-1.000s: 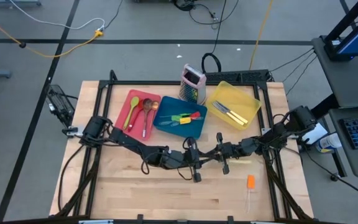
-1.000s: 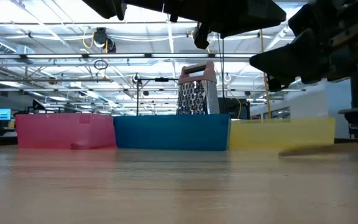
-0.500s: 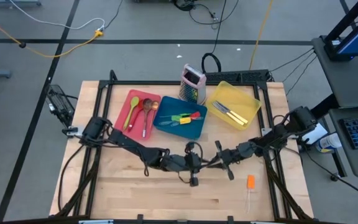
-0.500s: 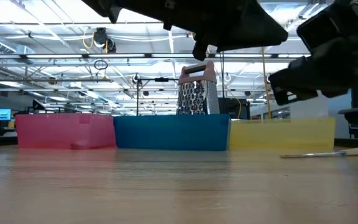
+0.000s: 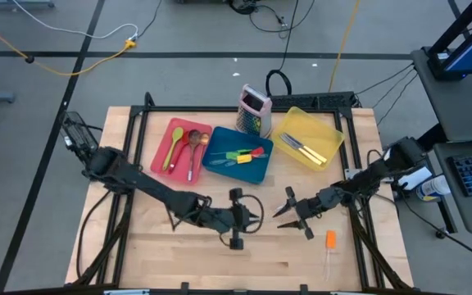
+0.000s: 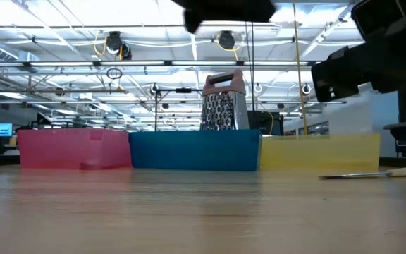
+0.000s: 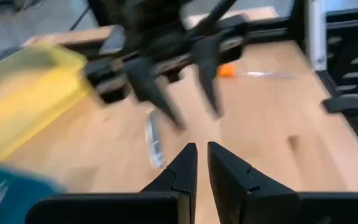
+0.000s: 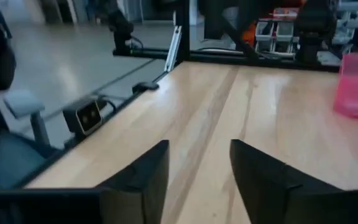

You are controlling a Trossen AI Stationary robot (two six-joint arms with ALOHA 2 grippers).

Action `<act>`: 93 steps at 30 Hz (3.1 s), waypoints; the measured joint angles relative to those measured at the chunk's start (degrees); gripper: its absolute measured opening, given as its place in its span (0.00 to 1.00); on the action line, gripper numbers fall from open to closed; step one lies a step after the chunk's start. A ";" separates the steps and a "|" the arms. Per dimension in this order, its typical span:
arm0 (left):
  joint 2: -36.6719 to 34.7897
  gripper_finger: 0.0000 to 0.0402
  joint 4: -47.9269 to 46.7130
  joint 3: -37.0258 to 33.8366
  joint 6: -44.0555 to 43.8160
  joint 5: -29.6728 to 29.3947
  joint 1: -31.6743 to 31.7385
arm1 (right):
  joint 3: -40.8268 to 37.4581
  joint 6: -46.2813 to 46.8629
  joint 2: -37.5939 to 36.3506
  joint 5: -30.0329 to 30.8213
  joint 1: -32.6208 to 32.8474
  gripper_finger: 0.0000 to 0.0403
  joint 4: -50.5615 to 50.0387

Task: Pick & Place Kitchen Items
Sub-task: Put the yellow knife into the yellow bin

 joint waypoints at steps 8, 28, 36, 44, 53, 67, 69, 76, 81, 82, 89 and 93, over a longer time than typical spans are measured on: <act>-8.62 0.10 -15.74 -0.01 -4.86 -4.03 0.83 | 0.07 -3.96 -20.64 3.29 0.00 0.49 -28.16; -8.92 0.10 -20.72 -0.10 -7.10 -8.91 6.62 | 0.34 27.42 -43.45 6.56 0.04 0.49 -100.91; -8.92 0.10 -20.22 -0.10 -8.60 -8.92 6.32 | 0.31 25.30 -39.03 8.33 0.17 0.43 -100.37; -8.92 0.10 -20.02 -0.10 -9.98 -8.41 5.03 | -5.37 29.40 -33.71 4.29 0.08 0.18 -89.37; -8.92 0.10 -20.05 -0.08 -11.51 -4.41 1.77 | -10.25 25.65 -33.72 1.61 0.28 0.08 -68.31; -8.92 0.10 -20.07 -0.05 -13.89 -4.40 -3.65 | -5.57 11.27 -33.52 10.90 0.51 0.02 -57.50; -8.92 0.10 -20.07 -0.05 -14.33 -4.41 -4.01 | -3.29 9.83 -33.54 11.97 0.50 0.00 -60.63; -8.92 0.10 -20.02 -0.05 -16.61 -4.45 -4.13 | 6.95 7.74 -33.63 12.12 0.50 0.11 -81.59; -8.92 0.10 -19.54 -0.05 -17.98 -4.47 -4.03 | 11.74 16.44 -33.63 12.05 0.50 0.25 -98.99; -8.92 0.10 -19.37 -0.05 -18.05 -4.68 -4.03 | 11.74 18.16 -33.63 11.98 0.50 0.28 -100.37; -8.92 0.10 -19.27 -0.05 -18.75 -7.51 -4.03 | 6.87 20.72 -32.81 9.32 0.48 0.46 -95.57; -8.92 0.10 -19.18 -0.05 -18.88 -7.53 -4.03 | 3.12 20.75 -32.06 7.38 0.50 0.52 -90.01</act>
